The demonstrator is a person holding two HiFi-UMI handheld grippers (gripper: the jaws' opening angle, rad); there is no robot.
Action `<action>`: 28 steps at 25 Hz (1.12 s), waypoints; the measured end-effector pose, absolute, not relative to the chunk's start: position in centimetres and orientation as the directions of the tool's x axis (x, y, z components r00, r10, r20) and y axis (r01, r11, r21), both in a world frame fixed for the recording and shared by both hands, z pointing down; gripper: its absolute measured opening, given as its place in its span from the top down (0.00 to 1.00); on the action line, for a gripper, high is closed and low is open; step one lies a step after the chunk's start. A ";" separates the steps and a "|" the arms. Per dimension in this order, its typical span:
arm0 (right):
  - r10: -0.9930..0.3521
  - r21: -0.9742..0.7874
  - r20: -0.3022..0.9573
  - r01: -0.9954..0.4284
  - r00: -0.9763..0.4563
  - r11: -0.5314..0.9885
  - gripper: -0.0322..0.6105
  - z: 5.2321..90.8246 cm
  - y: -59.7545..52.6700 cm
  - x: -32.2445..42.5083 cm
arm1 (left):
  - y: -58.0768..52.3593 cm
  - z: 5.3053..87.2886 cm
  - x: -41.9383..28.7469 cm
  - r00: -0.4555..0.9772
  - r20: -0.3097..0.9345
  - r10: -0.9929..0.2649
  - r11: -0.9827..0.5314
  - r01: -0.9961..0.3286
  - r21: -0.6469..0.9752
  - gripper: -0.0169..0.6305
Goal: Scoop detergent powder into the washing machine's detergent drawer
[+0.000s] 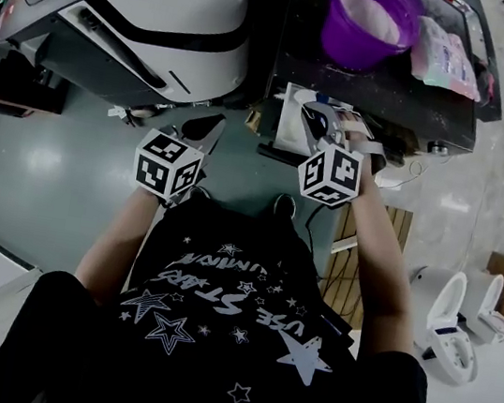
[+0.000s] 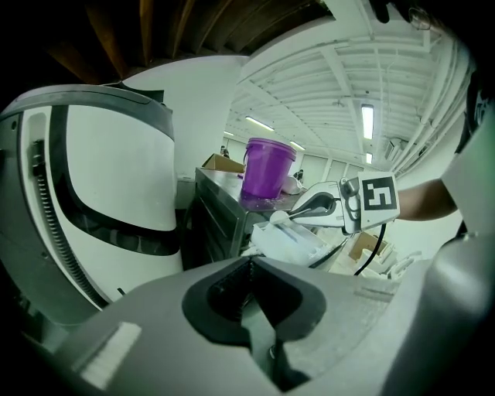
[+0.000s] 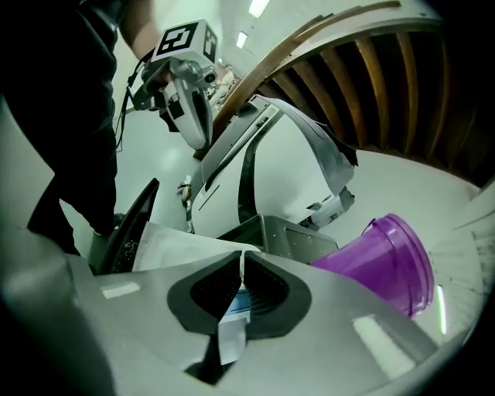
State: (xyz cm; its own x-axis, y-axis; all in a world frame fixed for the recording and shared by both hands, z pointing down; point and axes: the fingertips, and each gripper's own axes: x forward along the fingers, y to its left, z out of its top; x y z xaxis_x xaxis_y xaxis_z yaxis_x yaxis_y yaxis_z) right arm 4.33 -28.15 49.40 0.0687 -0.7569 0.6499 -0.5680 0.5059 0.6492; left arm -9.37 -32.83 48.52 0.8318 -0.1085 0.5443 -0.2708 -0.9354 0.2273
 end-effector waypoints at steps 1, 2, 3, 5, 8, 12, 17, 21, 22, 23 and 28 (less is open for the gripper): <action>-0.760 0.662 0.646 -0.548 0.072 0.511 0.89 49.4 -28.1 4.3 | -32.8 48.6 -9.4 0.830 0.546 -0.111 -0.934 -0.275 0.227 0.97; -0.762 0.674 0.643 -0.529 0.076 0.516 0.89 49.4 -28.1 4.3 | -32.8 48.6 -9.5 0.828 0.549 -0.114 -0.934 -0.278 0.226 0.97; -0.764 0.685 0.640 -0.510 0.079 0.521 0.89 49.5 -28.1 4.3 | -32.8 48.7 -9.5 0.826 0.551 -0.117 -0.933 -0.282 0.225 0.97; -0.768 0.700 0.635 -0.481 0.080 0.528 0.89 49.5 -28.0 4.3 | -32.6 48.7 -9.4 0.823 0.555 -0.122 -0.931 -0.288 0.222 0.97; -0.774 0.697 0.630 -0.485 0.064 0.528 0.89 49.3 -27.8 4.2 | -32.1 48.6 -9.0 0.818 0.561 -0.129 -0.929 -0.297 0.220 0.97; -0.777 0.617 0.629 -0.604 -0.006 0.504 0.89 48.5 -27.6 4.2 | -31.2 48.5 -8.5 0.810 0.566 -0.153 -0.921 -0.325 0.217 0.97; -0.785 0.510 0.609 -0.704 -0.109 0.494 0.89 47.3 -27.1 4.7 | -30.0 48.3 -7.7 0.791 0.565 -0.235 -0.888 -0.411 0.206 0.97; -0.784 0.384 0.582 -0.775 -0.219 0.501 0.89 46.3 -26.7 5.1 | -28.9 48.2 -6.9 0.769 0.556 -0.316 -0.846 -0.494 0.201 0.97; -0.780 0.339 0.573 -0.794 -0.251 0.505 0.89 46.0 -26.5 5.1 | -28.6 48.3 -6.7 0.764 0.552 -0.333 -0.834 -0.512 0.205 0.97; -0.776 0.289 0.563 -0.811 -0.286 0.508 0.89 45.8 -26.3 5.2 | -28.3 48.3 -6.5 0.759 0.548 -0.351 -0.820 -0.531 0.211 0.97; -0.750 -0.010 0.494 -0.866 -0.439 0.500 0.89 44.9 -25.8 5.7 | -26.8 48.5 -6.6 0.717 0.554 -0.422 -0.748 -0.621 0.234 0.97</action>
